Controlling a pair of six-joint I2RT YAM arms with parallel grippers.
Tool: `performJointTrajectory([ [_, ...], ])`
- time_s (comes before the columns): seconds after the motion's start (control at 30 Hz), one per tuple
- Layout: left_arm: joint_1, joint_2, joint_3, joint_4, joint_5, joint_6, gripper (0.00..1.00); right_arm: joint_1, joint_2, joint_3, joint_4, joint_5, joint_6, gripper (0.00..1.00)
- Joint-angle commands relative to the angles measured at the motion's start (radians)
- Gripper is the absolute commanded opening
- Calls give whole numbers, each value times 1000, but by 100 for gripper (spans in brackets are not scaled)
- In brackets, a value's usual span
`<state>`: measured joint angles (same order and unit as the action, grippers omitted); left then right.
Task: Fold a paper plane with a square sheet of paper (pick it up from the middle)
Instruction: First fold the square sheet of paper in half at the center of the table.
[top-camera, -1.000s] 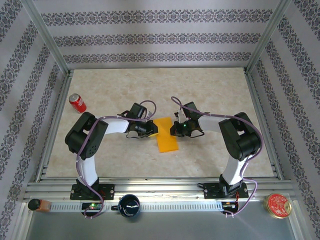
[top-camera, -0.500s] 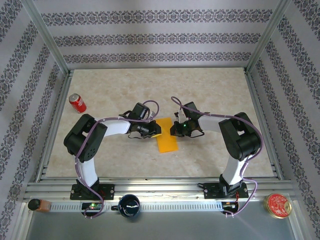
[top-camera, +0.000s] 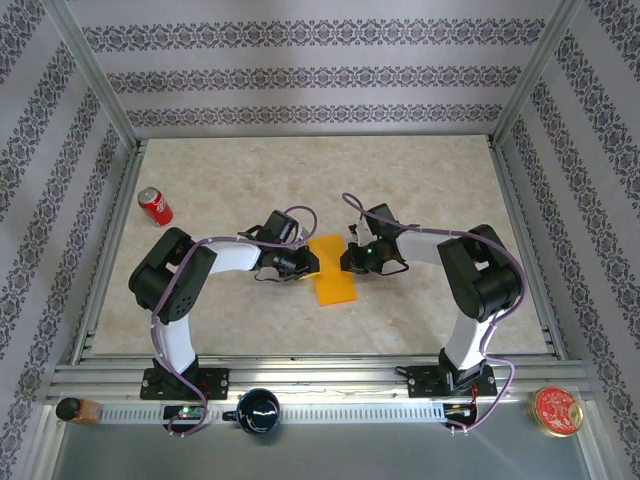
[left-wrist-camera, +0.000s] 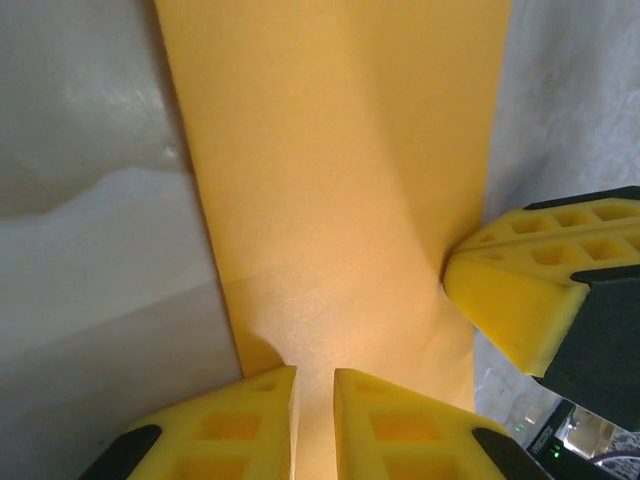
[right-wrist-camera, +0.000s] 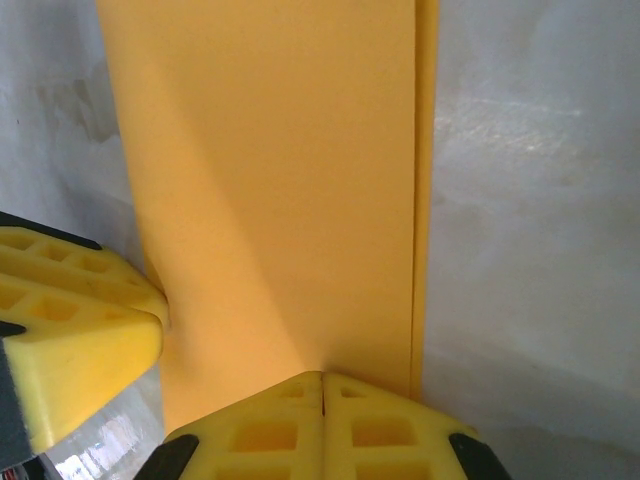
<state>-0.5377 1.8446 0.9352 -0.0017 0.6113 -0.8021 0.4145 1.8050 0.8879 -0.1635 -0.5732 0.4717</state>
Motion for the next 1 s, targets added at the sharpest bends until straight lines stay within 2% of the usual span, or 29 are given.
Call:
performJointTrajectory([
  [0.0, -22, -54, -14, 10, -21, -19, 17, -5, 66, -60, -162, 150, -17, 0],
  [0.17, -34, -38, -64, 164, 37, -108, 15, -4, 67, -60, -161, 152, -18, 0],
  [0.43, -38, 14, -87, 101, 32, -64, 14, 0, 73, -55, -165, 159, -17, 0],
  [0.63, -38, -23, -82, -36, -39, 16, 17, 5, 73, -55, -169, 170, -17, 0],
  [0.83, -49, -97, -95, 38, 3, 6, 21, 4, 75, -53, -169, 172, -18, 0],
  [0.97, -59, -91, -106, 113, 37, -35, 22, 5, 71, -53, -169, 176, -17, 0],
])
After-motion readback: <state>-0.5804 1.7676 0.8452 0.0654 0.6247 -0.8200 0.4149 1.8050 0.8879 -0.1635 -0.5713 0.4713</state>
